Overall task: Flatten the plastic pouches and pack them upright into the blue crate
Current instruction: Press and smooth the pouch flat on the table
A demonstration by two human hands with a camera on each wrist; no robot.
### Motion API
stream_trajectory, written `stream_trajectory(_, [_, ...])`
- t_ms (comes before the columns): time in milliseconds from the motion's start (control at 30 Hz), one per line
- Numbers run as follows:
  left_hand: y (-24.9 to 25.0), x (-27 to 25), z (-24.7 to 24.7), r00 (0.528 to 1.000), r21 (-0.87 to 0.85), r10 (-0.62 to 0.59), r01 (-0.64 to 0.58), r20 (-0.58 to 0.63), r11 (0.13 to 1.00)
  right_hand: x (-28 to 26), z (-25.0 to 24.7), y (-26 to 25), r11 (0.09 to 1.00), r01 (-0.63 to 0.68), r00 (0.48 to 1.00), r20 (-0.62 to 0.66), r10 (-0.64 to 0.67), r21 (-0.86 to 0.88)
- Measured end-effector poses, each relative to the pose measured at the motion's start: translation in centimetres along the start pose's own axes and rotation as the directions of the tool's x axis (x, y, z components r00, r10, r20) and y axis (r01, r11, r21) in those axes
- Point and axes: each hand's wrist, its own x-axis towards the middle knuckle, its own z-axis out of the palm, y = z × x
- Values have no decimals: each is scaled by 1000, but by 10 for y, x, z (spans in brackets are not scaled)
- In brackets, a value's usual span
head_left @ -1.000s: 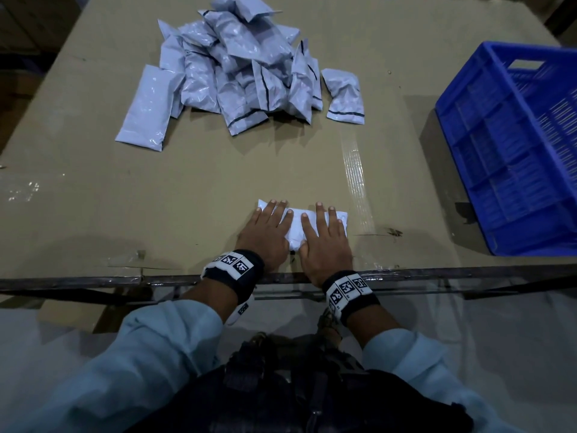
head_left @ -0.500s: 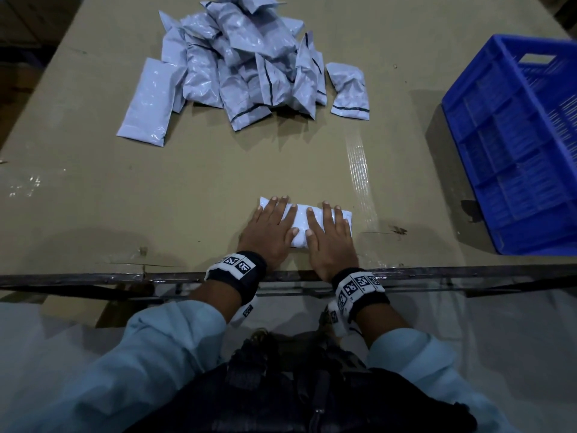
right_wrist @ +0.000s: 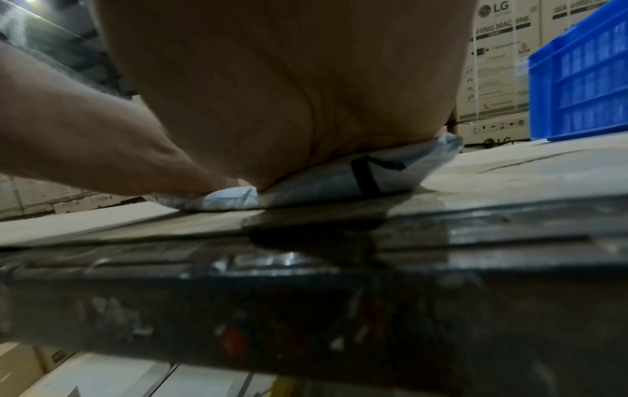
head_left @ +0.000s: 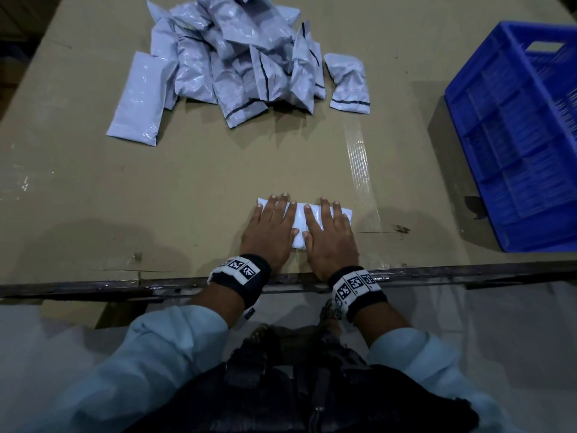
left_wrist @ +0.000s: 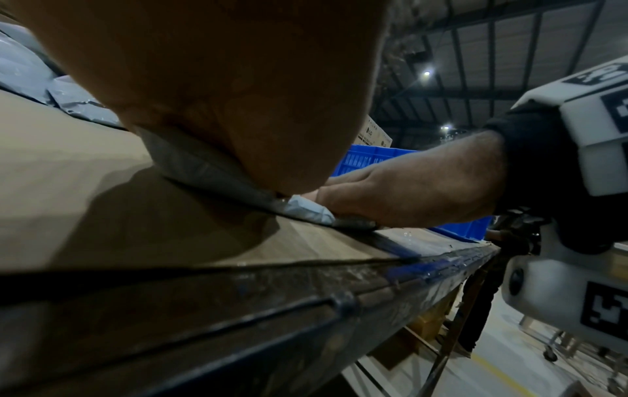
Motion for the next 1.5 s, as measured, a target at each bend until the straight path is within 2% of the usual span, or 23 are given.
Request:
stream_trajectory(200, [-1, 11, -1, 1000, -26, -8, 9, 21, 1000, 16, 0, 6, 1000, 11, 999, 46, -11, 4])
stream_trajectory(333, [-2, 9, 2, 1000, -53, 0, -1, -16, 999, 11, -4, 3, 1000, 13, 998, 58, -13, 0])
stream_trajectory(567, [2, -21, 5, 993, 66, 95, -91, -63, 994, -21, -6, -5, 999, 32, 999, 31, -32, -5])
stream_trajectory(833, [2, -8, 3, 1000, 19, 13, -13, -27, 1000, -4, -8, -1, 999, 21, 995, 95, -18, -26])
stream_trajectory(967, [3, -3, 2, 999, 6, -20, 20, -32, 1000, 0, -10, 0, 1000, 1, 993, 120, -3, 13])
stream_trajectory(1133, [2, -7, 3, 999, 26, 29, -29, -20, 999, -5, -13, 4, 994, 0, 987, 159, -17, 109])
stream_trajectory(1233, [-1, -10, -2, 998, -12, 51, -51, -44, 999, 7, -22, 7, 957, -136, 974, 211, 83, 255])
stream_trajectory(1267, [-2, -11, -2, 997, -32, 49, -51, -57, 998, 9, -22, 7, 949, -191, 968, 208, 140, 252])
stream_trajectory(1333, [-2, -13, -1, 996, -70, 47, -52, -81, 996, 9, -17, 2, 969, -223, 967, 150, 205, 110])
stream_trajectory(1400, [-1, -11, -3, 995, -81, 41, -48, -92, 996, 8, -9, -1, 981, -196, 976, 101, 194, 5])
stream_trajectory(1500, [3, 0, -6, 998, -54, -15, 12, -57, 998, 7, -3, -2, 985, -173, 983, 59, 173, -8])
